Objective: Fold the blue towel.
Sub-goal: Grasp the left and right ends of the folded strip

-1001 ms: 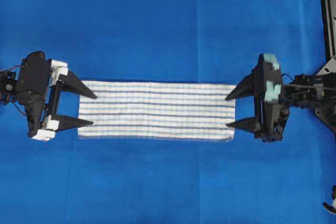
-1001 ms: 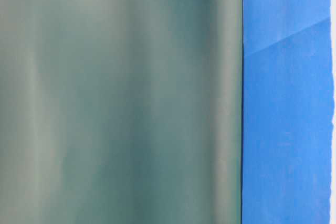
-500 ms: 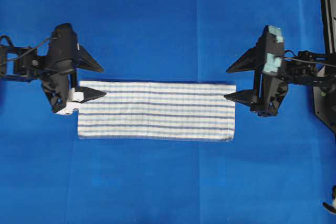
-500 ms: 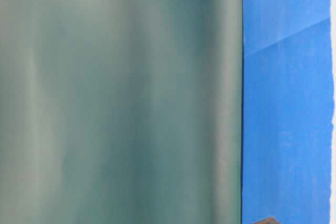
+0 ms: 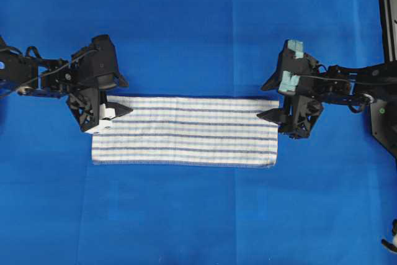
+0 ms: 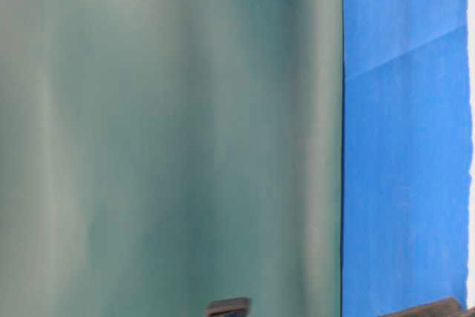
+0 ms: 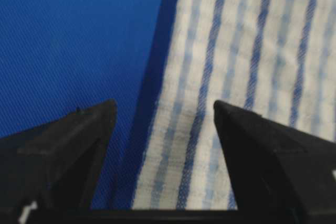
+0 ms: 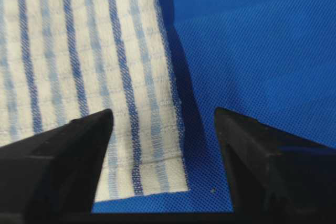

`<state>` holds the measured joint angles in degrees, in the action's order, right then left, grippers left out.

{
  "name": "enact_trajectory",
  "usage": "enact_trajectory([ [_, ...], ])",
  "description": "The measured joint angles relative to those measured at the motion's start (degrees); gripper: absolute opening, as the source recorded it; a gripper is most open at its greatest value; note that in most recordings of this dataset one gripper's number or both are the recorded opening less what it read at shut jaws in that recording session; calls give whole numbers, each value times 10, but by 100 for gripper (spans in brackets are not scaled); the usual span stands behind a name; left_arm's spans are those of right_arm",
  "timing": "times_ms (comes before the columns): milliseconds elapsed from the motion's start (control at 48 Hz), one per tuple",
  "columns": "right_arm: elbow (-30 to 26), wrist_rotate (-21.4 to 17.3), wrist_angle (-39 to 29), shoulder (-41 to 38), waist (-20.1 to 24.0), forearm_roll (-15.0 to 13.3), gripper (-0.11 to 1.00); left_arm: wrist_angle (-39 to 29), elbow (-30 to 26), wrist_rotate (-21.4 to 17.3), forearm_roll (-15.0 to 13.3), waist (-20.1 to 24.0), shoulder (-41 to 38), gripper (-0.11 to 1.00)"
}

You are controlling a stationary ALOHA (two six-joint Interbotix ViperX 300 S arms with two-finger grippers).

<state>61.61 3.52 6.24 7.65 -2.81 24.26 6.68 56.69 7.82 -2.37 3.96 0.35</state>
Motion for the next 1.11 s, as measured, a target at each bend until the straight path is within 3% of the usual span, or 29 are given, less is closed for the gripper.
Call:
enact_trajectory([
  [83, -1, 0, -1, -5, 0, 1, 67, 1, -2, 3, 0, 1, -9, 48],
  [271, -2, 0, 0, -6, 11, 0, 21, 4, -5, 5, 1, 0, -18, 8],
  [375, -2, 0, -1, -6, 17, 0, 3, 3, -6, 5, 0, -1, -18, 2],
  [792, -2, 0, 0, -3, 19, 0, 2, -27, -16, 4, 0, -3, -11, 2],
  [1105, -2, 0, -44, 98, 15, 0, 2, -129, -51, 3, 0, -13, 80, 2],
])
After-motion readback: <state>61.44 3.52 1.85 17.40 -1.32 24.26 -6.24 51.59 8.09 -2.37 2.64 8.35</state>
